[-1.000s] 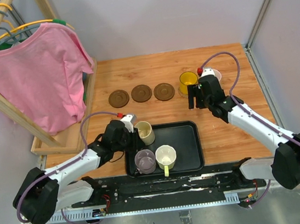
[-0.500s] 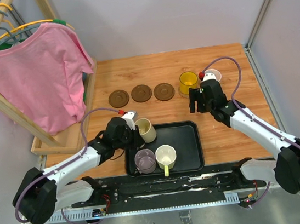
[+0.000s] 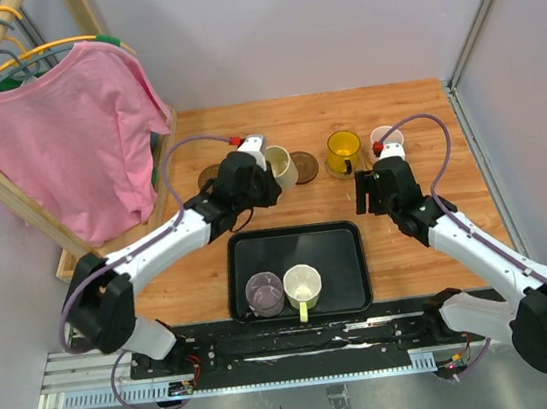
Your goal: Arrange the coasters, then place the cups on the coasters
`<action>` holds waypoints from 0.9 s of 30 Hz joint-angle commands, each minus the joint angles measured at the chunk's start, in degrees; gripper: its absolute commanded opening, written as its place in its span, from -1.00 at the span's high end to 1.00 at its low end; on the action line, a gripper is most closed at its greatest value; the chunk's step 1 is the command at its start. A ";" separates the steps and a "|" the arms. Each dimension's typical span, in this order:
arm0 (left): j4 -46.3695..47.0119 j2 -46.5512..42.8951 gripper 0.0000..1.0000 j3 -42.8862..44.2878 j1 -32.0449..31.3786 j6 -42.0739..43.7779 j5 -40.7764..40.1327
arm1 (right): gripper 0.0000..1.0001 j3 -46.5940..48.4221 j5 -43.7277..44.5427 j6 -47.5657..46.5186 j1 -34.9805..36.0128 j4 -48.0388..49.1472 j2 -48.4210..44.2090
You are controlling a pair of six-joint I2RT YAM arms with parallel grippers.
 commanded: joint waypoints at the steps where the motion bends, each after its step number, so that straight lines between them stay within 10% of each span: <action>1: 0.39 9.25 0.99 11.82 -0.24 -0.49 -6.72 | -0.44 -1.36 3.55 -1.02 0.58 -1.39 -2.17; 12: -16.09 34.48 0.99 40.91 -1.56 -4.16 -20.04 | -0.46 -1.86 2.78 -2.45 0.52 -1.52 -1.64; 27: -14.69 41.41 0.99 46.54 -1.56 -9.49 -15.54 | -0.46 -3.61 -0.49 -0.83 0.50 -1.62 -2.91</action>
